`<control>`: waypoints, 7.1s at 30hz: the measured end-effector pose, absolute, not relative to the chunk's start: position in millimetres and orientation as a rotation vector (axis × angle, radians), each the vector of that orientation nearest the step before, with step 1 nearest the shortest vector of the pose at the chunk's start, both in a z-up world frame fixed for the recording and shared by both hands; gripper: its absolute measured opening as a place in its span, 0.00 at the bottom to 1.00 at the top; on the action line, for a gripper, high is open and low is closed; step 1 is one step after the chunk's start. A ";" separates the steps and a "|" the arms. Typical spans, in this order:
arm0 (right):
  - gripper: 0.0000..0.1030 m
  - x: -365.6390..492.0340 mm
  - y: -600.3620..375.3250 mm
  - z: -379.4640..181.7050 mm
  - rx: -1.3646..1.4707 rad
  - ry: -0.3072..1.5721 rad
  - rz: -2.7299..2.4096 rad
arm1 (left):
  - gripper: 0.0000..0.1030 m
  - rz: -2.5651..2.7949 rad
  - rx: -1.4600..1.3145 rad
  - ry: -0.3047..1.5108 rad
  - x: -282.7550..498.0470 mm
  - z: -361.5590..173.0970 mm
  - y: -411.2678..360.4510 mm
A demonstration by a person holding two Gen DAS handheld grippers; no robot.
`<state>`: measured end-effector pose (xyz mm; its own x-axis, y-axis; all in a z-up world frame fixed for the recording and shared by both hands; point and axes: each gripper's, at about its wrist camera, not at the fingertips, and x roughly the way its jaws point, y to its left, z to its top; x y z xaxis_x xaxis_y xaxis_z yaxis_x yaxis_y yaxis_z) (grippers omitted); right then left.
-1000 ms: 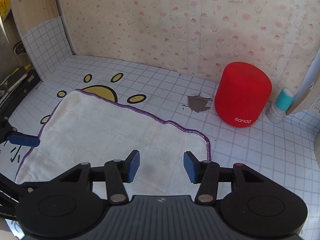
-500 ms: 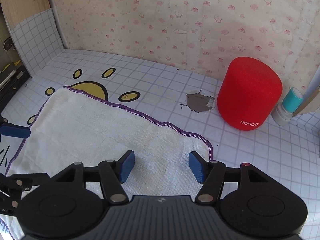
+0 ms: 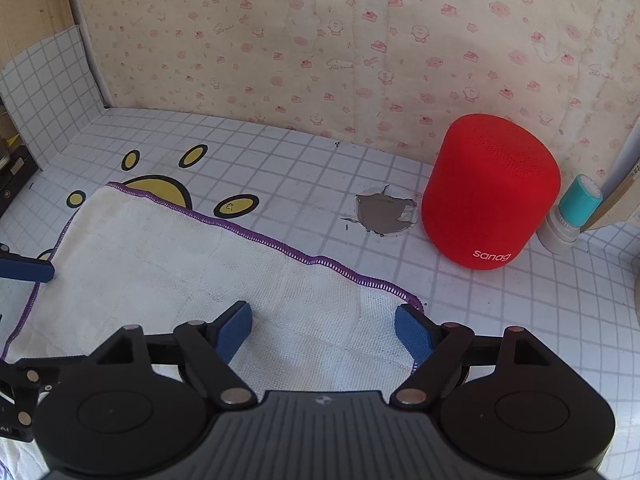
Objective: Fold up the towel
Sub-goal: 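Lower both open grippers toward the towel's purple border, then close the left gripper on the border while the right gripper closes on another border, then lift the towel border with both grippers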
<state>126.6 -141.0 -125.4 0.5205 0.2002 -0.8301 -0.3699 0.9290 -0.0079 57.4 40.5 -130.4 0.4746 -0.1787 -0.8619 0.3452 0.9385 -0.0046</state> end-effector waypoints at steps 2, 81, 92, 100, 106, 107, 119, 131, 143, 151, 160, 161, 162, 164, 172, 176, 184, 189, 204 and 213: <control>0.76 124.8 -142.9 -121.1 -0.173 0.958 0.328 | 0.81 -0.320 0.115 1.021 62.6 -124.0 48.9; 0.66 146.9 -175.4 -120.2 -0.108 0.974 0.366 | 0.62 -0.247 0.134 1.058 152.2 -138.9 76.2; 0.43 147.2 -174.7 -118.5 -0.127 0.958 0.351 | 0.27 -0.273 0.146 1.078 155.3 -134.2 68.7; 0.38 148.7 -176.9 -117.7 -0.132 0.964 0.357 | 0.27 -0.268 0.134 1.089 155.5 -134.1 68.2; 0.10 148.4 -178.7 -117.6 -0.136 0.962 0.345 | 0.27 -0.268 0.141 1.093 154.0 -134.0 65.3; 0.09 148.6 -179.5 -117.5 -0.130 0.964 0.345 | 0.24 -0.269 0.142 1.094 153.9 -134.0 64.7; 0.04 146.9 -175.4 -118.2 -0.127 0.967 0.357 | 0.09 -0.289 0.129 1.105 154.0 -133.0 59.8; 0.04 147.1 -176.9 -118.2 -0.102 0.968 0.364 | 0.04 -0.269 0.159 1.085 151.1 -127.5 56.1; 0.04 149.9 -180.2 -116.2 -0.086 0.954 0.360 | 0.04 -0.253 0.183 1.055 153.2 -120.5 53.4; 0.04 156.6 -185.4 -110.5 -0.074 0.933 0.346 | 0.04 -0.233 0.177 1.044 163.2 -115.0 56.6; 0.04 159.6 -188.2 -103.1 -0.076 0.916 0.346 | 0.04 -0.242 0.161 1.032 164.4 -110.6 53.0; 0.04 159.7 -188.1 -102.3 -0.077 0.913 0.346 | 0.04 -0.243 0.156 1.030 164.1 -109.7 53.4; 0.04 159.5 -188.3 -100.7 -0.077 0.910 0.347 | 0.04 -0.244 0.153 1.028 163.6 -108.8 53.7; 0.04 158.6 -188.5 -97.4 -0.079 0.904 0.348 | 0.04 -0.245 0.155 1.021 161.6 -106.3 53.8; 0.04 150.5 -186.7 -83.1 -0.090 0.873 0.356 | 0.04 -0.234 0.162 0.998 154.4 -93.2 55.4; 0.04 145.4 -185.7 -77.1 -0.098 0.866 0.364 | 0.04 -0.239 0.172 0.986 148.8 -85.5 54.7; 0.04 127.7 -187.8 -62.8 -0.123 0.844 0.365 | 0.04 -0.269 0.188 0.968 131.7 -74.0 49.9; 0.04 117.4 -188.6 -58.3 -0.129 0.840 0.356 | 0.04 -0.280 0.192 0.968 123.6 -72.4 48.3; 0.04 88.7 -179.7 -42.2 -0.160 0.807 0.355 | 0.04 -0.300 0.213 0.945 91.2 -60.1 41.7; 0.04 66.0 -173.5 -30.4 -0.197 0.784 0.367 | 0.04 -0.327 0.254 0.916 68.9 -49.2 34.3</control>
<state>66.0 -173.5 -30.4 0.6492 0.2484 -0.7189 -0.3927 0.9189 -0.0371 68.9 34.3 -49.2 0.5658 -0.1681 -0.8072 0.3821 0.9210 0.0760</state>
